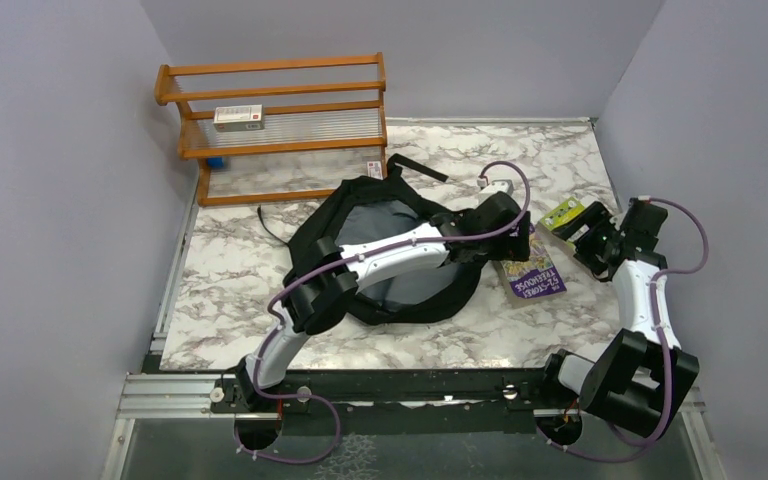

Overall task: Pack the student bag
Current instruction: Pick up the book from the center of the board.

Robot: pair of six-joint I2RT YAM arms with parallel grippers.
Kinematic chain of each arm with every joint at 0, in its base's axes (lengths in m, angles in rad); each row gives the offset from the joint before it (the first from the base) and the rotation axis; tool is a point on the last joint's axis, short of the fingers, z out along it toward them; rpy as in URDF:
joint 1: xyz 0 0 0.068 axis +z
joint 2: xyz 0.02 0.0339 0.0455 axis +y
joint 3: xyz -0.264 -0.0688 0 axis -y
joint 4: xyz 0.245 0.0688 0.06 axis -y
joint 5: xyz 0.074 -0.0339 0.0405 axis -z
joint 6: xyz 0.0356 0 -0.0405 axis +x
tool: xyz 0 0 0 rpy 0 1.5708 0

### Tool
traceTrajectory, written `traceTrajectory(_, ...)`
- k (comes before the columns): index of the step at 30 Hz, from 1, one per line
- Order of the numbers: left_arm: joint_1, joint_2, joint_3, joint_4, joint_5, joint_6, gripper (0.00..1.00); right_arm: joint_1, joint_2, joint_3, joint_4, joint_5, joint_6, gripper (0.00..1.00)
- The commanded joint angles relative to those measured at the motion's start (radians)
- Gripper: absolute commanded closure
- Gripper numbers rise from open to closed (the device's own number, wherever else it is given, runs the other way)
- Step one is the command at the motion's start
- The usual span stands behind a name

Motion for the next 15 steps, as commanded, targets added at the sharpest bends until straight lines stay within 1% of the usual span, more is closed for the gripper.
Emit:
traceTrajectory(1, -0.023, -0.087, 0.074, -0.13, -0.247, 0.138, 0.01, 0.001, -0.015, -0.01, 0.052, -0.021, -0.024, 0.19)
traceTrajectory(3, -0.023, -0.115, 0.089, -0.158, -0.312, 0.171, 0.01, 0.001, -0.018, -0.013, 0.057, -0.018, -0.022, 0.18)
traceTrajectory(6, -0.028, -0.125, 0.126, -0.159, -0.3, 0.198, 0.01, 0.001, -0.02, -0.024, 0.068, -0.014, -0.014, 0.19)
traceTrajectory(8, -0.037, -0.101, 0.154, -0.154, -0.248, 0.195, 0.01, 0.001, -0.02, -0.03, 0.071, -0.012, -0.011, 0.19)
traceTrajectory(12, -0.058, -0.016, 0.186, -0.145, -0.081, 0.168, 0.01, 0.001, -0.031, -0.038, 0.071, 0.003, -0.01, 0.18)
traceTrajectory(15, -0.08, 0.019, 0.152, -0.122, -0.059, 0.153, 0.01, 0.001, -0.039, -0.043, 0.069, 0.013, -0.01, 0.19)
